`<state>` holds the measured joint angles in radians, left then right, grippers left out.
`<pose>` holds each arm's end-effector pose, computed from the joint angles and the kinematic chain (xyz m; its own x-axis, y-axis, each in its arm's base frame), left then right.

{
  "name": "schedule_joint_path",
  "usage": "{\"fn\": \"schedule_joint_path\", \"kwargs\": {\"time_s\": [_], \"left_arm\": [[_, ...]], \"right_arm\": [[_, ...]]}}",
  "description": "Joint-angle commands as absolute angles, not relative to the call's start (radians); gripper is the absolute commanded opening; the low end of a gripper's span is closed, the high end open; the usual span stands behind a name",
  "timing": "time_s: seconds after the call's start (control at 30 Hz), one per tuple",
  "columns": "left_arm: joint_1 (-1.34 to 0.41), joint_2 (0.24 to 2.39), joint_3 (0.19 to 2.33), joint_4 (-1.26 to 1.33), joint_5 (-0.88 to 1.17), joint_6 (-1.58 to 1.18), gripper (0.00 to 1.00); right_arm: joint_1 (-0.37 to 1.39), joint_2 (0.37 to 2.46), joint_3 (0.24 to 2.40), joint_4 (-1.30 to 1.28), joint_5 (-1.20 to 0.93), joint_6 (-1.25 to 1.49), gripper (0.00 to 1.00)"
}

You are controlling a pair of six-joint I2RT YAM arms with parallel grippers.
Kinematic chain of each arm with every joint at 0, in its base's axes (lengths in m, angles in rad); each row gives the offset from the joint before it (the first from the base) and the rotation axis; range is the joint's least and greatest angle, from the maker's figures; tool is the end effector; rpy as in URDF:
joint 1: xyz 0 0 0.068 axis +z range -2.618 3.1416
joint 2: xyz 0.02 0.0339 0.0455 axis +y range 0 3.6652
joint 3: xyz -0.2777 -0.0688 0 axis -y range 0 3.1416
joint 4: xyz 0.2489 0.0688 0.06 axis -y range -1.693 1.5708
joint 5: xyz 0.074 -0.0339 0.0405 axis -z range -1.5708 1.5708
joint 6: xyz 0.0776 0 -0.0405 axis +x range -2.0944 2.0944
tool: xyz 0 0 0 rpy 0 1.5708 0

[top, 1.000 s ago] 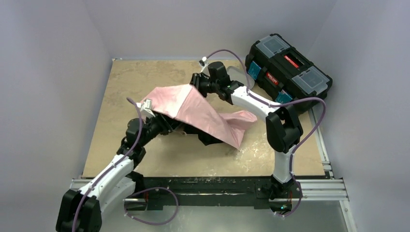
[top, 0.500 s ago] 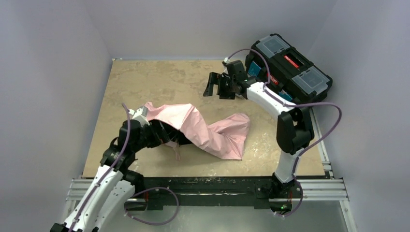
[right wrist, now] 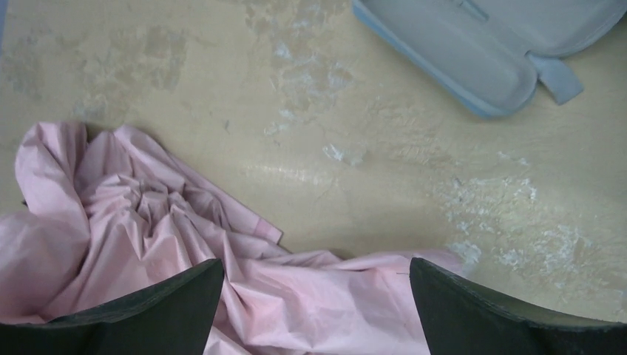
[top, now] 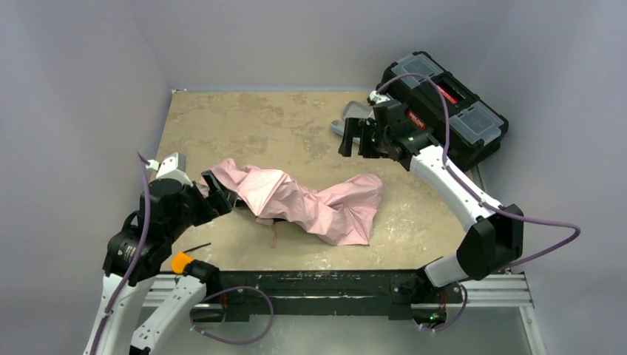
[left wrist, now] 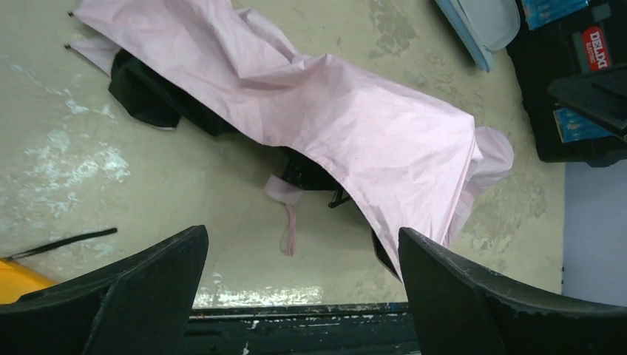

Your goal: Put away the umbrella

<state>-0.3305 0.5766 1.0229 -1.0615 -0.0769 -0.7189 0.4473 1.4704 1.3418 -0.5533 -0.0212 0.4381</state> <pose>0.1055 -0.0299 0.3391 -0.5848 -0.4935 -0.6438 -0.1607 0.8484 -0.5045 0.3278 0.1591 0.3218 -0.7043 0.1325 -0.6974 -0.1640 0.9255 0.3415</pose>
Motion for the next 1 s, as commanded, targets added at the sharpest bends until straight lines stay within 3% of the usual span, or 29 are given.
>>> {"fn": "schedule_joint_path", "kwargs": {"time_s": [0.0,0.27,0.47,0.7,0.87,0.97], "left_arm": [[-0.334,0.654,1.095,-1.093,-0.140,-0.606,1.00],[-0.334,0.831,1.002,-0.723,0.083,-0.459,1.00],[-0.342,1.024,0.878,-0.583,0.148,-0.511,1.00],[-0.406,1.132,0.694,-0.424,0.071,-0.646,1.00],[-0.448,1.191,0.575,-0.270,0.055,-0.691,1.00],[-0.473,1.211,0.604,-0.297,0.041,-0.694,0.99]], "right_arm": [[0.451,1.438,1.285,-0.584,-0.125,0.347,0.99],[0.452,1.475,1.194,-0.458,-0.169,0.355,0.99],[0.452,1.607,1.138,-0.440,-0.141,0.389,0.98],[0.454,1.677,0.954,-0.369,-0.229,0.498,0.59],[0.466,1.684,0.879,-0.282,-0.353,0.507,0.60],[0.466,1.661,0.914,-0.330,-0.376,0.472,0.70]]}}
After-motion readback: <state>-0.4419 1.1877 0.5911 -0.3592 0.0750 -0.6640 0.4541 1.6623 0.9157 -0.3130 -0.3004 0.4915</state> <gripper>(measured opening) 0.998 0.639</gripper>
